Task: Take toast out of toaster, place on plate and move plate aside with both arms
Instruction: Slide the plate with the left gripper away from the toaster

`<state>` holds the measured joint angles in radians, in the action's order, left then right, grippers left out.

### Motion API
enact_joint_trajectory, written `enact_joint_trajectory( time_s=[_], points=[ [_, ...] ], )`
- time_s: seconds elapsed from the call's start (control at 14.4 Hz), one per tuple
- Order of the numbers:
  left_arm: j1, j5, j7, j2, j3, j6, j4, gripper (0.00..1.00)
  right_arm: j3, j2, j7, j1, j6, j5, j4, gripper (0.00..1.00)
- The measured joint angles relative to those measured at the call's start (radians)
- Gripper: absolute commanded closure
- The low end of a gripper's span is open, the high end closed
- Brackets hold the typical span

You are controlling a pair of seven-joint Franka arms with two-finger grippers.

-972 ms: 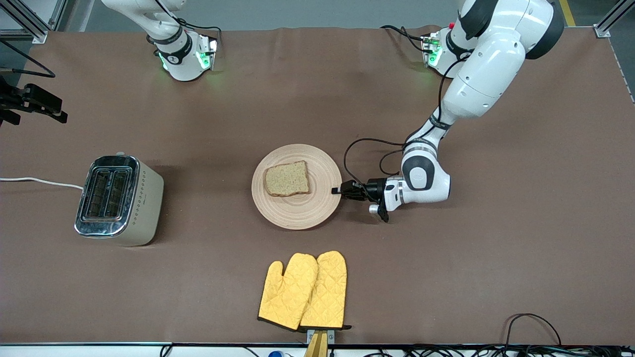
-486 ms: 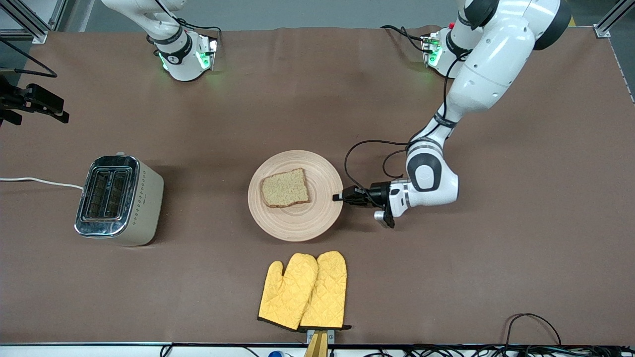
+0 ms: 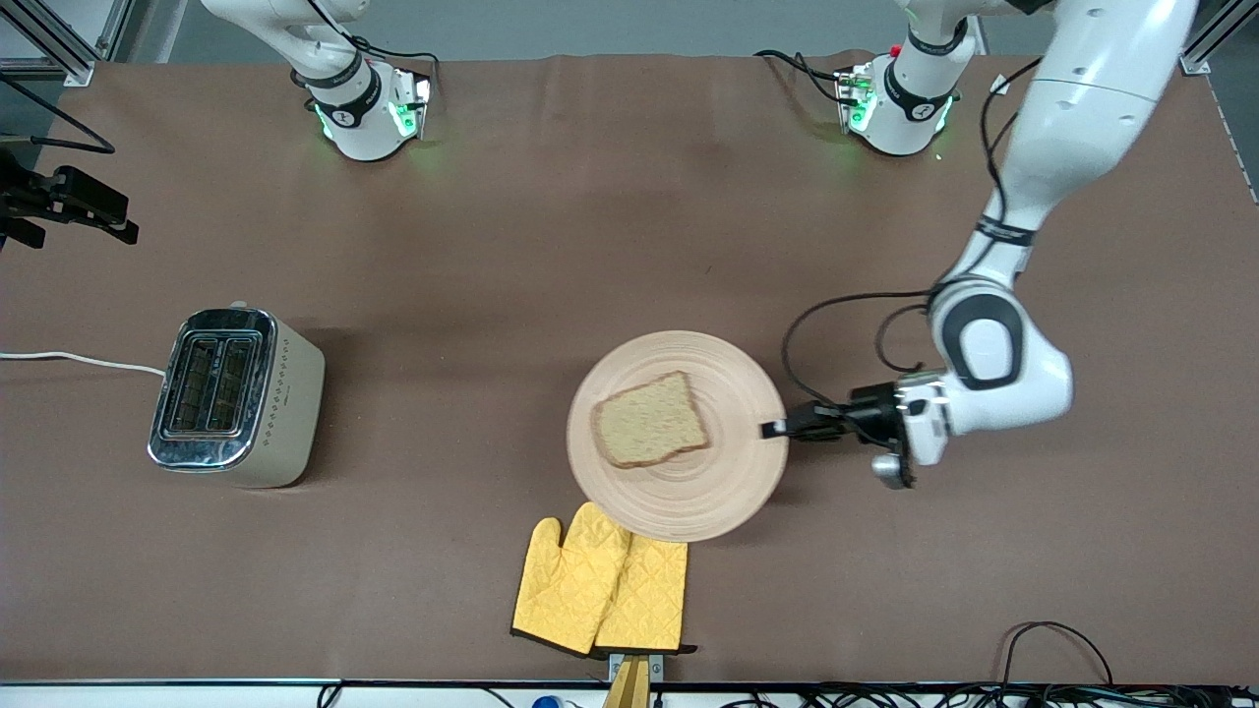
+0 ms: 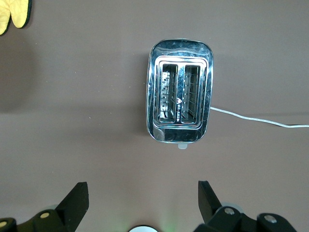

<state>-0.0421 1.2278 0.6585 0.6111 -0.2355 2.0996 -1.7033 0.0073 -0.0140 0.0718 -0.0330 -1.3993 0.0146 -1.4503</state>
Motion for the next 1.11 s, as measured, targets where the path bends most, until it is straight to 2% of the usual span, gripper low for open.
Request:
enact_joint_trajectory(
  time_s=[0.28,0.42,0.76,1.11],
  points=[
    [-0.221,-0.13,0.015,0.0,0.002,-0.206,0.01,1.0,0.001,0.0,0.0,0.0,0.0,0.0,0.0,0.0],
    [-0.317,-0.207,0.031,0.001,0.003,-0.267,0.021,1.0,0.001,0.0,0.0,0.0,0.0,0.0,0.0,0.0],
    [-0.48,-0.316,0.142,0.047,0.004,-0.344,0.024,1.0,0.002,0.0,0.0,0.0,0.001,0.0,0.0,0.0],
    [-0.577,-0.421,0.214,0.144,0.006,-0.35,0.027,0.99,0.003,0.0,0.0,0.0,0.002,0.0,0.0,0.0]
  ],
)
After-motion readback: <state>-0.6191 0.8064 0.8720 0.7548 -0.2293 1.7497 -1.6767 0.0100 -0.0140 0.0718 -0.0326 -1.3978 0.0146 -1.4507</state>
